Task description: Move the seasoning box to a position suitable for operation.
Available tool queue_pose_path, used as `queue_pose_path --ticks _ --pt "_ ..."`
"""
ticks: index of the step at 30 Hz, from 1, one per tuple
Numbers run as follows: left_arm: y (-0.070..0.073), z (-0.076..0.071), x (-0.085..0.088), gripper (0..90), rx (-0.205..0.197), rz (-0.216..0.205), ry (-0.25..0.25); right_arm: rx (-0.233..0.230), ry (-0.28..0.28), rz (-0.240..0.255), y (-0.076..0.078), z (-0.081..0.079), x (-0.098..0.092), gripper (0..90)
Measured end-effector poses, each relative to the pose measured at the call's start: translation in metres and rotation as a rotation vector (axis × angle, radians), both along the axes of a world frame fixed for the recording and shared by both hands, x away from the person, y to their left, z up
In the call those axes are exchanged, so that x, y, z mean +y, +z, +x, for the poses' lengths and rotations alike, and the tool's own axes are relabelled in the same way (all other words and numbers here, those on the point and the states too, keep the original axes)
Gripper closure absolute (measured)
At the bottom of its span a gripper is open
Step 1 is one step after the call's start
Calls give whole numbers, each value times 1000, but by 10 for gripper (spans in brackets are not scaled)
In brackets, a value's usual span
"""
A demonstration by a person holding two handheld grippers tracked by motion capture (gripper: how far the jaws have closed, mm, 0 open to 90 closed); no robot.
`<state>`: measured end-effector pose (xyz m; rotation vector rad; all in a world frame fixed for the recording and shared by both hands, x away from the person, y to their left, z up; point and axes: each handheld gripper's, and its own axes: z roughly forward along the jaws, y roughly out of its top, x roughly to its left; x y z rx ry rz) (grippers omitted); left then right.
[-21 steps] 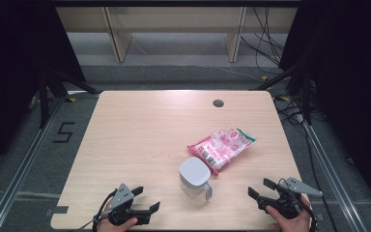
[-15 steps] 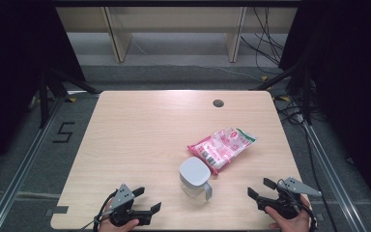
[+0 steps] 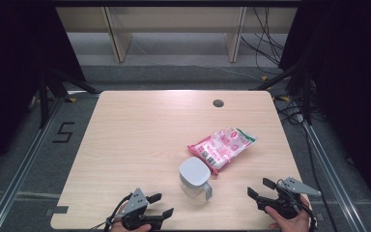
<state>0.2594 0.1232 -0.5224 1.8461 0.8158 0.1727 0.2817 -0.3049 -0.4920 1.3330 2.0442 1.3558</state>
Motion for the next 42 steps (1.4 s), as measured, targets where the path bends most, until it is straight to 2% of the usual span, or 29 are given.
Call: queue_pose_path --ticks 1,4,5,6,7,8,9,11,12,13,14,15,17,19,20,22,23,24,26,27,29,30,32,33,34,36,38,41,42 --pt "1 1 -4 356 -22 37 -19 9 4 -7 1 -1 -1 246" --pt "4 1 -17 424 -26 28 -51 30 -8 31 1 -2 2 247" --pt "5 1 -21 451 -41 38 -60 16 2 17 0 -1 0 247" --pt "5 1 -27 479 -40 24 -61 23 -7 21 0 -1 1 247" --pt "6 2 -28 513 -60 62 -74 8 6 9 0 0 0 247" --pt "6 1 -34 541 -58 29 -79 21 5 6 1 0 0 247" --pt "7 2 -37 577 -75 59 -101 31 2 12 1 0 0 247" --pt "8 3 -48 644 -100 56 -105 41 4 15 1 0 1 247" --pt "8 4 -52 665 -102 65 -110 25 3 28 0 0 2 247" --pt "8 3 -56 674 -100 56 -109 39 2 15 1 0 1 247" --pt "8 5 -58 679 -107 85 -126 44 5 11 2 0 1 247" --pt "8 5 -65 682 -108 70 -126 44 8 5 1 0 0 247" --pt "8 5 -73 683 -119 69 -118 66 0 30 2 -1 2 247" --pt "9 7 -78 686 -116 66 -113 49 12 20 2 -1 2 247" --pt "10 10 -81 693 -123 91 -118 36 20 1 1 1 1 247" --pt "10 12 -87 694 -129 70 -121 35 22 -1 1 1 1 248" --pt "10 13 -90 694 -120 54 -115 37 23 1 1 1 1 248" --pt "10 16 -91 698 -120 72 -120 58 13 22 2 -1 3 248" --pt "9 18 -96 706 -126 82 -117 30 32 27 2 -1 2 248" --pt "9 18 -100 709 -123 71 -121 34 34 28 2 -1 2 248" --pt "8 21 -103 703 -132 93 -129 2 35 10 1 2 1 248" --pt "7 21 -106 707 -138 79 -125 32 29 40 0 0 4 248" --pt "6 22 -108 745 -156 114 -111 36 30 29 1 0 3 248" --pt "5 23 -109 774 -159 105 -112 23 35 21 1 0 2 248" --pt "5 25 -107 784 -154 122 -122 20 31 22 1 1 2 248" --pt "4 24 -108 792 -138 74 -111 40 21 39 1 0 3 248" --pt "5 23 -105 796 -151 98 -109 22 32 23 1 1 2 248" --pt "5 23 -99 813 -145 90 -110 1 40 17 1 1 1 248" --pt "6 24 -95 816 -149 116 -113 2 37 17 1 2 1 248"
